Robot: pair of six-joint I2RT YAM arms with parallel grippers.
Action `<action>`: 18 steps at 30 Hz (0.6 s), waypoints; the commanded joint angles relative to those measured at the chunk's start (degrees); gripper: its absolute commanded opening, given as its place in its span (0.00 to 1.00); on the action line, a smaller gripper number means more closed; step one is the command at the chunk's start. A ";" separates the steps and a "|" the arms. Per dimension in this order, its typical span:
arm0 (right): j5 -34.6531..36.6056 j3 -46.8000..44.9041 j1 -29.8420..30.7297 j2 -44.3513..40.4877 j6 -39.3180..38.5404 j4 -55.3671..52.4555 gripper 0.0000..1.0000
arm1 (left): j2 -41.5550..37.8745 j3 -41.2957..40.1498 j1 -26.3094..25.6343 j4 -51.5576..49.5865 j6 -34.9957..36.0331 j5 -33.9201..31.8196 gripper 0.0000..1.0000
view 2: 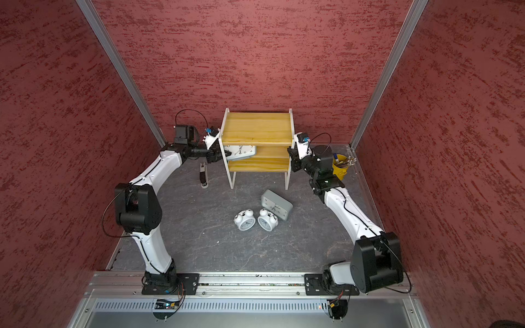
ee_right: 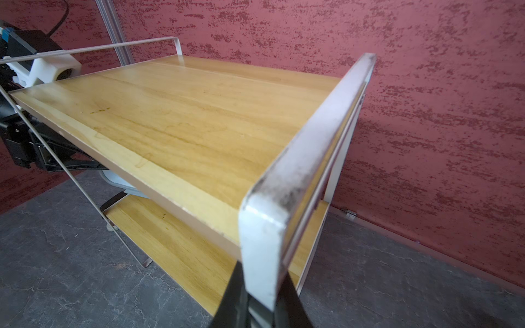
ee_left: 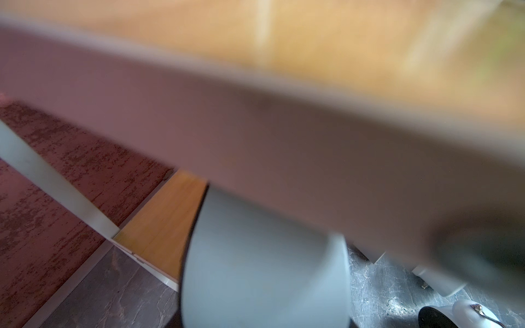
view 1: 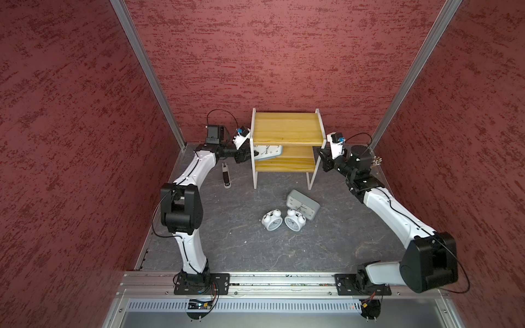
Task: Place the alarm clocks on the shelf by style
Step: Place the alarm on the shelf.
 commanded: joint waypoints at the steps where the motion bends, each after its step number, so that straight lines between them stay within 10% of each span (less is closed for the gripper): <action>1: -1.41 1.06 1.09 -0.63 -0.14 -1.48 0.12 | 2.26 -1.60 -3.58 -3.73 3.22 -0.40 0.30; 18: -1.27 0.95 1.08 -1.12 -0.31 -2.72 0.12 | -2.20 -11.01 -0.62 11.56 -5.47 2.22 0.29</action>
